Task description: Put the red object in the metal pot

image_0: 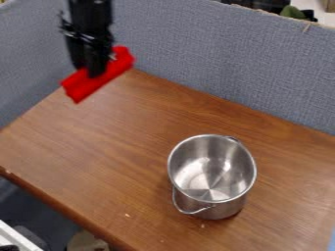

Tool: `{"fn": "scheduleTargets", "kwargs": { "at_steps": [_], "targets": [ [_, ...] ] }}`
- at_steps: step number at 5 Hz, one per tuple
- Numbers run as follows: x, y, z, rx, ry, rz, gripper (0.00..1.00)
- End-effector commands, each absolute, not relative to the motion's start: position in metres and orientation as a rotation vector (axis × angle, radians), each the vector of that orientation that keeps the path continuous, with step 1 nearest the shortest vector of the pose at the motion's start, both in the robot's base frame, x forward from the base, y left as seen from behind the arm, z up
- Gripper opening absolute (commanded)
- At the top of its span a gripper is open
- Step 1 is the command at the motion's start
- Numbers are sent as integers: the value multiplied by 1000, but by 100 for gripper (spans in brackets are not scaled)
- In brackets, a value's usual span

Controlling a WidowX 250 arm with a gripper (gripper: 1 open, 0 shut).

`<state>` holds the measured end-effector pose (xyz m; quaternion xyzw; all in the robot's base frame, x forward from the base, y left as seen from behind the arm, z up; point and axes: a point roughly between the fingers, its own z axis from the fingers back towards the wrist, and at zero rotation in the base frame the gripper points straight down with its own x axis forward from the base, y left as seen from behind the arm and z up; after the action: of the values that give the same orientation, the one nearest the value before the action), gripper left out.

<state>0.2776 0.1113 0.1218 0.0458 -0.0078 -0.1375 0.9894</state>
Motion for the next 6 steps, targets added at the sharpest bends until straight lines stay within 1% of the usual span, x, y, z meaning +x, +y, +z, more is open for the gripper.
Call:
{"fn": "scheduleTargets", "kwargs": {
  "at_steps": [1,2,3,4,5,6],
  "targets": [
    [275,65,124,76,-79,-366,0],
    [276,15,106,66,-73,-432,0],
    [276,-35,93,60,-58,-440,0],
    [277,-83,94,50,-39,-690,0],
    [275,-107,100,41,-34,-894,0],
    [233,-128,88,60,-52,-884,0]
  ]
}}
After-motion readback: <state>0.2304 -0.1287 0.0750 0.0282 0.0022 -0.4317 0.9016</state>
